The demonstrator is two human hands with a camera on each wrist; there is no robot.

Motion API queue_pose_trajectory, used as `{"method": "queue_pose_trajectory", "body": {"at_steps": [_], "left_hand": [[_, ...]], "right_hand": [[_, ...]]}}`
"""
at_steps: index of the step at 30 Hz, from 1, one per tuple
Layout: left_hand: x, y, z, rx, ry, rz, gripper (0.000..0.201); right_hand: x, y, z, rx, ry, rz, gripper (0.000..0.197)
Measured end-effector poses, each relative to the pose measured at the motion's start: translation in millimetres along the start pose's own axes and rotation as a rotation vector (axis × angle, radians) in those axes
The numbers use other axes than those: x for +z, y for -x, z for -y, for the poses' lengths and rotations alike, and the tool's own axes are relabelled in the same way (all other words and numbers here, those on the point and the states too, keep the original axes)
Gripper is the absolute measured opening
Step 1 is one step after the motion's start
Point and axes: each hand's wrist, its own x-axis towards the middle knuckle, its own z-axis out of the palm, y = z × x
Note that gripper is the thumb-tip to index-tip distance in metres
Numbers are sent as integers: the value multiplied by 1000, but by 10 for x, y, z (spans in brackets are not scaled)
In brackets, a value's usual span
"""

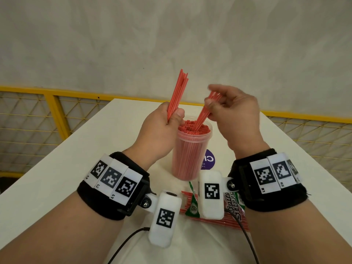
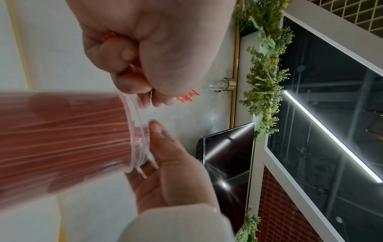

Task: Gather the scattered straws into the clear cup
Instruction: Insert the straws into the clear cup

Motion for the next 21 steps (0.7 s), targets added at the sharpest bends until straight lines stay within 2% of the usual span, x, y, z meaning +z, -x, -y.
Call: {"method": "queue_pose_trajectory", "body": {"at_steps": [2,3,4,8,12,15,19,21], "left_hand": [[-10,-3,-5,-28,52,-28,19],[-15,-6,-8,-40,74,-37,19],[-19,-7,-13,-50,87,-41,19],[-33,-5,-32,-70,115,-37,19],[-35,14,-51,-86,127,-17,19],[-37,19,-56,-123,164,-8,20],[-55,23,-74,-211,327,35,23],[-65,37,-95,-255,414,76,25]], "right_hand": [[21,59,-14,63,204,282,12],[30,87,-24,108,261,379,9],[38,103,-26,144,265,414,9],[80,91,-16,172,110,221,8],[95,111,-85,193,183,285,14],[90,88,-100,184,163,187,10],[85,96,-95,228,242,272,18],[83,93,-59,198,245,231,18]]}}
